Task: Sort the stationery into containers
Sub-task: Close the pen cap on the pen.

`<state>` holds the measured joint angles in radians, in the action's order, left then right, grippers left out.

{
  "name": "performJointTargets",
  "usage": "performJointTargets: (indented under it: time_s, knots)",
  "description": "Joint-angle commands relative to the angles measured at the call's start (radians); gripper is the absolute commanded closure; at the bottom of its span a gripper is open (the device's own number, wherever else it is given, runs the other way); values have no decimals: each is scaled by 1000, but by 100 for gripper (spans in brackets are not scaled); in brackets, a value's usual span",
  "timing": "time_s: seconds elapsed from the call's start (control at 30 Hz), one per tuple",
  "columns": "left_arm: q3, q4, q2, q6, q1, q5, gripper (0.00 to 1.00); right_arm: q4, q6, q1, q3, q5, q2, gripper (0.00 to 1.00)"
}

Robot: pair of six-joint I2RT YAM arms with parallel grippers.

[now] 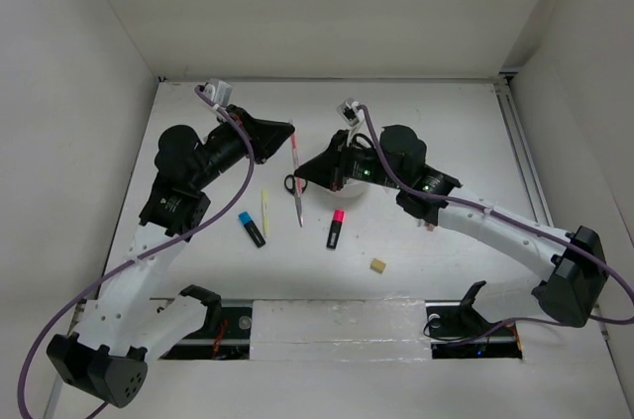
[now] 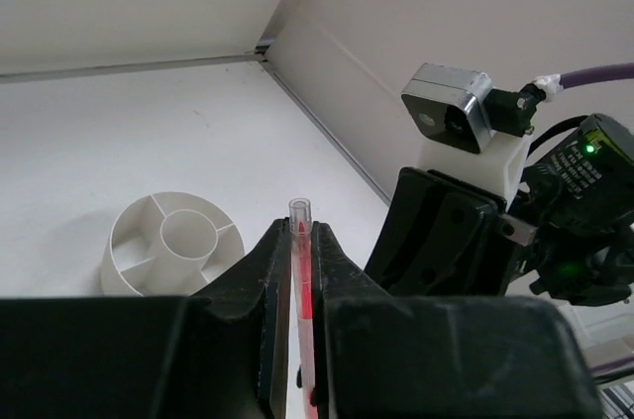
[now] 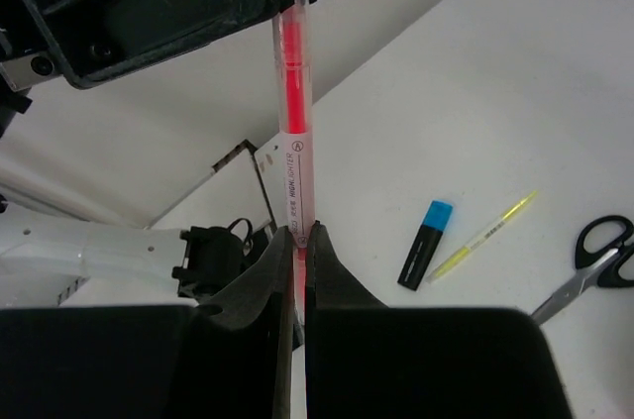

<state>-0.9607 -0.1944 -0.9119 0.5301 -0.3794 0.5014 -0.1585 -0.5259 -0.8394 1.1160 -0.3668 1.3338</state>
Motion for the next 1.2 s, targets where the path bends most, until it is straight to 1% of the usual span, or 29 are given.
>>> performJointTargets:
  time_s: [0.0, 0.07, 0.1, 0.13, 0.17, 0.23, 0.27, 0.3, 0.33, 0.37, 0.47, 0.53, 0.6, 0.63, 0.73, 0.77, 0.83, 0.9, 1.0, 1.03, 1.07, 1.17]
  knots:
    - [-87, 179, -7, -34, -24, 71, 96, -319, 44, -13, -19, 23, -33, 100]
    - [-136, 208, -27, -57, -24, 80, 82, -329, 55, -13, -38, 23, -42, 100]
    - [-136, 217, -38, -58, -24, 95, 78, -329, 55, -13, -38, 32, -53, 100]
    - [-136, 217, -38, -58, -24, 95, 66, -329, 64, -13, -38, 32, -53, 100]
    - [-136, 217, -38, -58, -24, 95, 58, -311, 64, -13, -38, 41, -53, 100]
    - [-136, 208, -24, -58, -24, 95, 44, -299, 78, -13, -38, 52, -53, 100]
    - [-136, 208, -12, -58, -24, 95, 34, -299, 87, -13, -29, 52, -53, 100]
    - [-136, 198, 2, -58, -24, 95, 26, -288, 87, -13, -28, 64, -44, 100]
    - [-136, 197, 2, -58, -24, 83, 9, -288, 87, -13, -28, 65, -44, 100]
    - [-136, 197, 14, -58, -24, 71, 0, -279, 87, -13, -28, 78, -35, 100]
    - [-174, 188, 25, -35, -24, 42, 0, -270, 110, -13, -28, 94, -24, 100]
    - [-212, 199, 25, -35, -24, -1, 0, -260, 136, -13, -28, 130, -13, 100]
    - [-237, 239, 25, -35, -24, -38, 0, -260, 155, -13, -42, 202, -2, 100]
    - [-257, 262, 25, -35, -24, -102, 0, -260, 177, -3, -59, 219, -2, 100]
    - [-270, 374, 25, -54, -24, -223, 0, -285, 233, 36, -120, 282, -43, 100]
    - [-254, 398, 37, -64, -24, -298, 0, -312, 248, 51, -137, 282, -53, 100]
    - [-224, 428, 51, -84, -24, -343, 0, -349, 276, 86, -201, 316, -83, 100]
    - [-164, 440, 82, -114, -24, -369, 0, -407, 332, 129, -260, 344, -105, 100]
    - [-95, 440, 122, -143, -24, -388, 0, -418, 342, 192, -286, 355, -105, 100]
    - [-81, 440, 122, -143, -24, -388, 0, -418, 342, 241, -286, 307, -105, 100]
    - [-55, 440, 136, -153, -24, -399, 0, -418, 342, 264, -309, 271, -105, 100]
    - [-18, 440, 157, -153, -24, -412, 0, -455, 330, 304, -353, 270, -116, 100]
